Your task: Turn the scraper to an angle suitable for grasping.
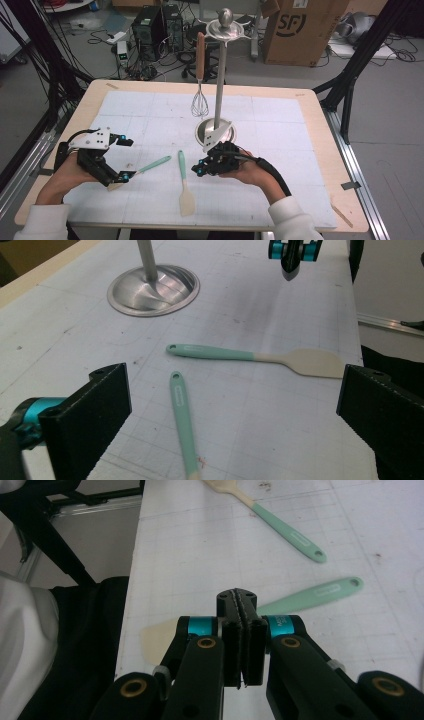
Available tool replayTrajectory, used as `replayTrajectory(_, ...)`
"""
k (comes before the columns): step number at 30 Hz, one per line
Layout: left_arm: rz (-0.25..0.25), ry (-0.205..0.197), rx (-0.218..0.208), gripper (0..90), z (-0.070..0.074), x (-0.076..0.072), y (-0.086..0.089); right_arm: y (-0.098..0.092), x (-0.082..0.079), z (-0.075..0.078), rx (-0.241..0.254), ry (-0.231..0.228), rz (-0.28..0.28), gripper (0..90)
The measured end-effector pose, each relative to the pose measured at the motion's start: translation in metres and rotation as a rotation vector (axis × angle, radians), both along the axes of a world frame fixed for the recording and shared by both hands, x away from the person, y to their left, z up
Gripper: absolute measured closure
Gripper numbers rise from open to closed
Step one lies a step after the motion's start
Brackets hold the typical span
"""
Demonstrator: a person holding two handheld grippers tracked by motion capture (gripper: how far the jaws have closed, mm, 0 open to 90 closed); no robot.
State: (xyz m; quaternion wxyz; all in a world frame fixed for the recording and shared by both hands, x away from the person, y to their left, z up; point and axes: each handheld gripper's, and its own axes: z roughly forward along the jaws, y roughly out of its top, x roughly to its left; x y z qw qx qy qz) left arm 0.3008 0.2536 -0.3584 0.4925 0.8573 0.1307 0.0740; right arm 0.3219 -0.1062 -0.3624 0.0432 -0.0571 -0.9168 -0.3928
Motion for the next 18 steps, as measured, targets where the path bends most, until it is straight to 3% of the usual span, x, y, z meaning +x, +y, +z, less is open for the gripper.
replayTrajectory(10,0.001,-0.004,-0.001,1.7,0.001,-0.002,0.0,0.032,0.002,-0.01,-0.017,0.023,0.059,89.0)
replayTrajectory(18,0.005,-0.008,-0.004,1.7,0.002,-0.002,0.002,0.049,-0.001,-0.022,-0.076,0.033,0.093,89.0)
